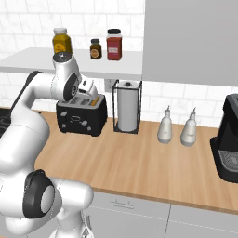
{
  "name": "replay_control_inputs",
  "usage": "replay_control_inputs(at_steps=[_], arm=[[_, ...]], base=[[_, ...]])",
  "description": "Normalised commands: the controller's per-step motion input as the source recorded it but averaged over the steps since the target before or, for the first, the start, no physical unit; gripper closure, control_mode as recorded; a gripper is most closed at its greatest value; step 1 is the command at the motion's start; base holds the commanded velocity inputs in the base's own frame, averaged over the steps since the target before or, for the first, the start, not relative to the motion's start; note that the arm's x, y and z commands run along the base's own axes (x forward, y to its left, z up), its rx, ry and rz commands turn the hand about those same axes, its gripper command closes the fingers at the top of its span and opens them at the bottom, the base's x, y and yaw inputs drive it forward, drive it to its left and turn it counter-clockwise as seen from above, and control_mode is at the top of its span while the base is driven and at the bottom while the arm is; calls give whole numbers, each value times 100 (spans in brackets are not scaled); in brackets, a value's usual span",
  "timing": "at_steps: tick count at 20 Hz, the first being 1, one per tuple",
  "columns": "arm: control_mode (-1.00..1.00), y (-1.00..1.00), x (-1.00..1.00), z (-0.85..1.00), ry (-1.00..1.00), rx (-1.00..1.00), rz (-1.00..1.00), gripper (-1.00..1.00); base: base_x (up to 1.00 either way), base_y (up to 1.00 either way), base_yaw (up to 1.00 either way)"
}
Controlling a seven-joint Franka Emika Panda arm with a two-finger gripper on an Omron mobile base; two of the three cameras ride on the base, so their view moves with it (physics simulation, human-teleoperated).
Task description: Start the toaster. Once the lever pops up, take the bread to the plate on the dining counter.
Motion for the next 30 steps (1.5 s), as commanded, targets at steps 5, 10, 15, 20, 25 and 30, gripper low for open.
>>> replay_control_inputs(at_steps=[5, 10, 15, 20, 25, 30], arm=[[-100, 0, 0, 0, 0, 0, 0, -100], [-100, 0, 0, 0, 0, 0, 0, -100], [-100, 0, 0, 0, 0, 0, 0, -100], [-100, 0, 0, 0, 0, 0, 0, -100], [-100, 0, 0, 0, 0, 0, 0, -100], [-100, 0, 0, 0, 0, 0, 0, -100]], base=[[0, 0, 0], [0, 0, 0], [0, 0, 0], [0, 0, 0], [0, 0, 0], [0, 0, 0]])
